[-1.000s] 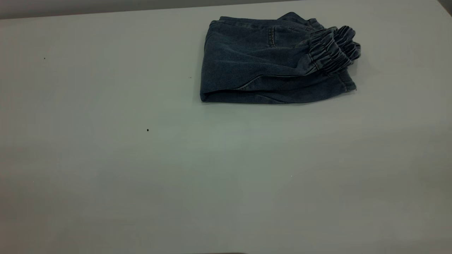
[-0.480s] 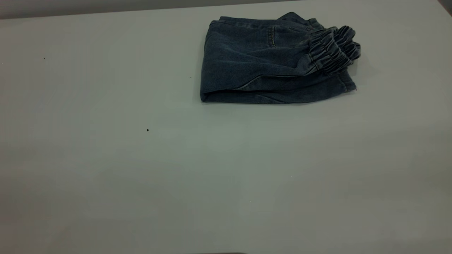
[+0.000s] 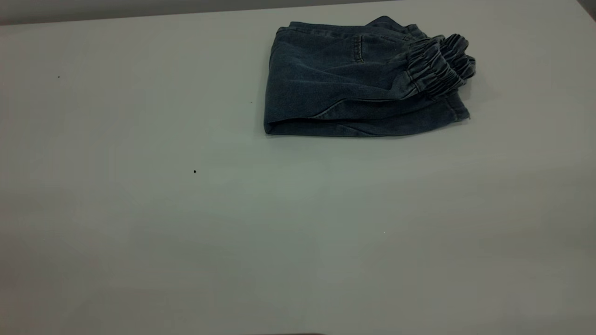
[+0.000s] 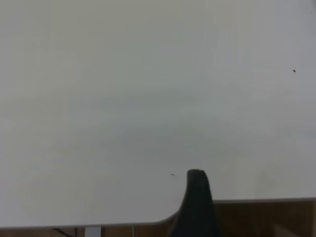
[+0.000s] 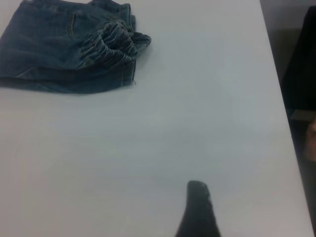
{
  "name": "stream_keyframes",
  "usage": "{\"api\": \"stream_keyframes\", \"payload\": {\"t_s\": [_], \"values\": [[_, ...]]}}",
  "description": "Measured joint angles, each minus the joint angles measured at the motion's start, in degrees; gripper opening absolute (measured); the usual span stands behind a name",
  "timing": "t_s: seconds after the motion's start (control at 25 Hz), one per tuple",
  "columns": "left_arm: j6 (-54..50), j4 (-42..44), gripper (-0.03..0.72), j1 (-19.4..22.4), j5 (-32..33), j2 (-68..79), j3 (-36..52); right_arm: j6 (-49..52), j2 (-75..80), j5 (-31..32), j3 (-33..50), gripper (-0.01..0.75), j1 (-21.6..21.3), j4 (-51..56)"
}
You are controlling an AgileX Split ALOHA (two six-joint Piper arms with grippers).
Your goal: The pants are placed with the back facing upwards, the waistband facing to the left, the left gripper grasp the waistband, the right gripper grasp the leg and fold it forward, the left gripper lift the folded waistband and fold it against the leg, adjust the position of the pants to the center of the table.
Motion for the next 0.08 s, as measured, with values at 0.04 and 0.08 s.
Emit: {"api": "stream_keyframes", "payload": {"t_s": [0.04, 0.08], "values": [[0.0, 0.0, 0.534, 0.0, 0.0, 0.0, 0.0, 0.0, 0.0, 0.0, 0.0, 0.458, 0.0, 0.0], [0.0, 0.0, 0.534, 0.0, 0.0, 0.0, 0.0, 0.0, 0.0, 0.0, 0.0, 0.458, 0.0, 0.0]]}}
